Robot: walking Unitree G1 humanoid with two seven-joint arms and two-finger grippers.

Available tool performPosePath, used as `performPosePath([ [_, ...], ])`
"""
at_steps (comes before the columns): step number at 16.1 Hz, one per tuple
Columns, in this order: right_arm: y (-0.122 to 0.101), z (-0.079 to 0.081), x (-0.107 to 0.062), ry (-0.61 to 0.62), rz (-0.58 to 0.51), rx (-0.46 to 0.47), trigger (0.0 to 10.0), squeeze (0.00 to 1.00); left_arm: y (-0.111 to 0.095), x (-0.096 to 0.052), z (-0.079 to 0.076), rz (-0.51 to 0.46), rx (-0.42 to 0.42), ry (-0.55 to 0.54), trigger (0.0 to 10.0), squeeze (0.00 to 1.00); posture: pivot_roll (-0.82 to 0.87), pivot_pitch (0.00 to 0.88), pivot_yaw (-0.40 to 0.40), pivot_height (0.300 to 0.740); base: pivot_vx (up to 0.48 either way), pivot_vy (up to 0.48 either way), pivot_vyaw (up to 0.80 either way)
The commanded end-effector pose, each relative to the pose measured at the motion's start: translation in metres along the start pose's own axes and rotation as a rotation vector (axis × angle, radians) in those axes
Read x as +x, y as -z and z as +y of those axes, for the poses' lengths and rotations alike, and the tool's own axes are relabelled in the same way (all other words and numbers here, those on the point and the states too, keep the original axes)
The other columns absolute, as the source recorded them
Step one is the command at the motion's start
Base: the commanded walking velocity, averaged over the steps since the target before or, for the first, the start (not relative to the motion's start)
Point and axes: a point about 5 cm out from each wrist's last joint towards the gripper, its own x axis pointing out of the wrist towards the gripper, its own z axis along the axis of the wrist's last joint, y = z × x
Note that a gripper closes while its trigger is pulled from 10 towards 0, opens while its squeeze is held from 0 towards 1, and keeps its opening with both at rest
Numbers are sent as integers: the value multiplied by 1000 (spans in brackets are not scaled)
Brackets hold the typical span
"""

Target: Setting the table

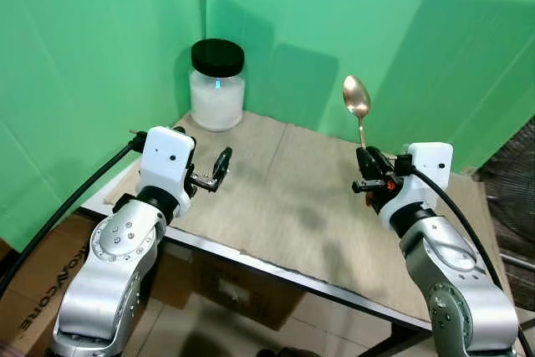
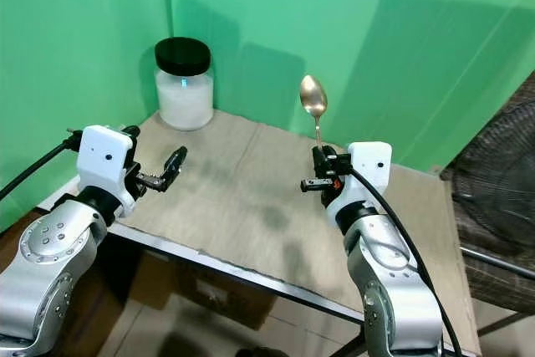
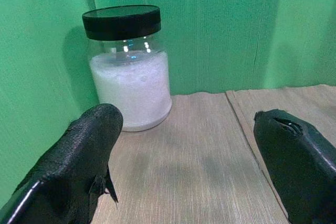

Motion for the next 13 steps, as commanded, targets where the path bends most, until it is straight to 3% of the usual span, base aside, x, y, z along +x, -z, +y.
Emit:
performPosePath([
  [1, -3, -5, -4, 27, -18, 5, 10000, 0, -1, 2, -1, -3, -8, 10, 10000, 0, 51, 0, -93, 740, 0, 0, -800],
  [5, -2, -4, -5, 19, -14, -2, 10000, 0, -2, 4, -1, -8, -21, -3, 10000, 0, 53, 0, -96, 740, 0, 0, 0],
  [7, -2, -2, -3, 1, -2, -18, 10000, 0, -1, 2, -1, -5, -26, 0, 10000, 0, 59, 0, -113, 740, 0, 480, 0],
  [10, -1, -1, -2, -9, 2, -11, 10000, 0, -3, 4, 2, -8, 3, -35, 10000, 0, 60, 0, -116, 740, 0, 311, -800],
  [13, -2, 0, -1, -10, 0, -23, 10000, 0, 1, 4, 3, 6, -11, -41, 10000, 0, 59, 0, -118, 740, 0, -320, -800],
])
